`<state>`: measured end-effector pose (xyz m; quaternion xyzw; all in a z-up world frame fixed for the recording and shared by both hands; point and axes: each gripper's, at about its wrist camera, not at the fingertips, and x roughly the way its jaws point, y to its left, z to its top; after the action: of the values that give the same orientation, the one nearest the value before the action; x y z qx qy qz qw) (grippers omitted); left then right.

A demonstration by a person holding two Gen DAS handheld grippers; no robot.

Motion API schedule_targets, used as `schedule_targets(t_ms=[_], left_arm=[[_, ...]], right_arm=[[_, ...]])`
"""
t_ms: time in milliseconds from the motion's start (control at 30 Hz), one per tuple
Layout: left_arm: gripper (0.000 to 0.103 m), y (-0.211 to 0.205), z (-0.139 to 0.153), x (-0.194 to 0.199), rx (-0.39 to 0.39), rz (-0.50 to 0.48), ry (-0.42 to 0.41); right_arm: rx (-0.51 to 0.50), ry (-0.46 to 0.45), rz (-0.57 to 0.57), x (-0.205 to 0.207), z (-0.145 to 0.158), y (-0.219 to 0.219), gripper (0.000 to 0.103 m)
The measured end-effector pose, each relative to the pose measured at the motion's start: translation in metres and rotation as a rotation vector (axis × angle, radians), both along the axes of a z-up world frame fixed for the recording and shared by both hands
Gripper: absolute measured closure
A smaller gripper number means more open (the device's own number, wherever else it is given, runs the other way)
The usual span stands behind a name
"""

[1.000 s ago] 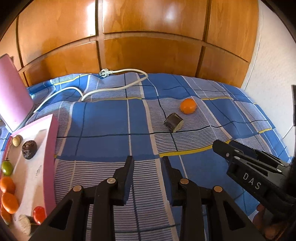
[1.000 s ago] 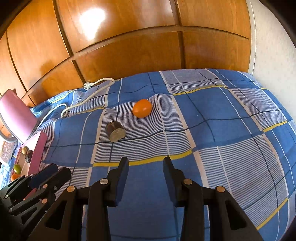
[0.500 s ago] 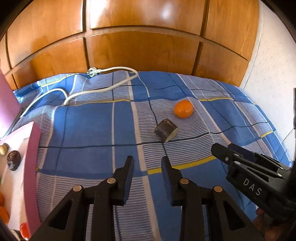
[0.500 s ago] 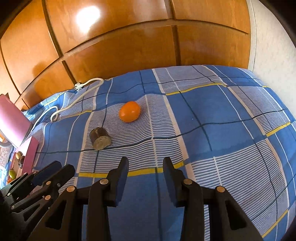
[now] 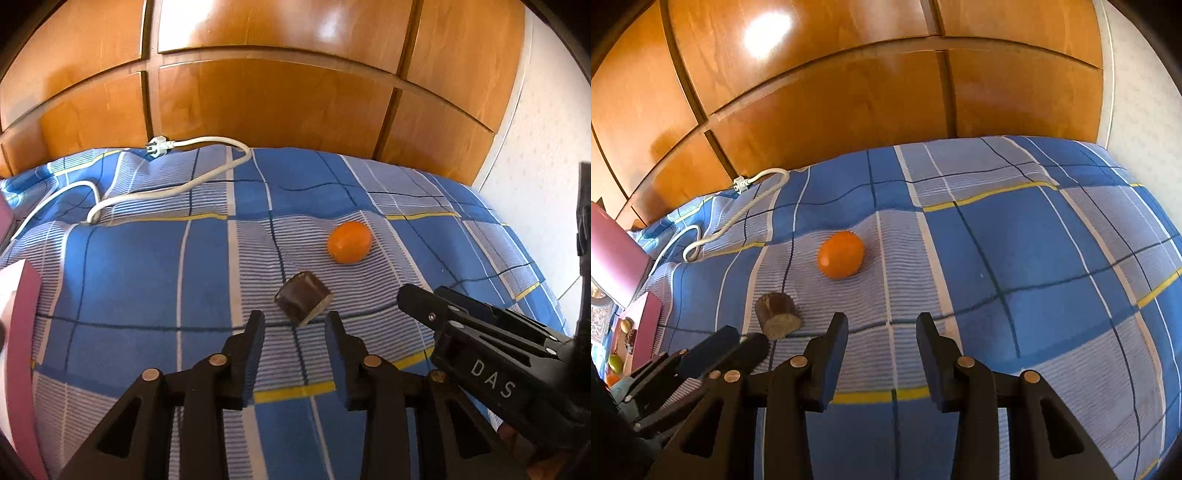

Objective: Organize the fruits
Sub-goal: 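Move the left tool to the brown cut slice and close around it, then grasp the mandarin with the right tool while the left tool holds the slice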

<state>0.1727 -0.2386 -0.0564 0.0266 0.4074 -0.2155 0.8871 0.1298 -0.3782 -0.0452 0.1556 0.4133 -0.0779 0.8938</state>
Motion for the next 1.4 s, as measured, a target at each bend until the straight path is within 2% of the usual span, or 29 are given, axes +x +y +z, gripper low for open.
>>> schedule_targets(t_ms=[200, 467, 1000, 1400], left_arm=[[0.066, -0.006, -0.004, 0.009, -0.027, -0.024, -0.006], [0.065, -0.012, -0.006, 0.027, -0.046, 0.006, -0.001], [0.066, -0.012, -0.007, 0.034, -0.074, 0.016, 0.012], [0.069, -0.008, -0.005, 0.037, -0.08, 0.04, 0.016]], right_arm=[[0.025, -0.011, 0.016, 0.014, 0.001, -0.006, 0.064], [0.051, -0.016, 0.034, 0.028, 0.0, -0.006, 0.064], [0.073, -0.013, 0.074, 0.056, -0.007, 0.004, 0.064], [0.046, 0.009, 0.1, 0.077, -0.018, 0.011, 0.063]])
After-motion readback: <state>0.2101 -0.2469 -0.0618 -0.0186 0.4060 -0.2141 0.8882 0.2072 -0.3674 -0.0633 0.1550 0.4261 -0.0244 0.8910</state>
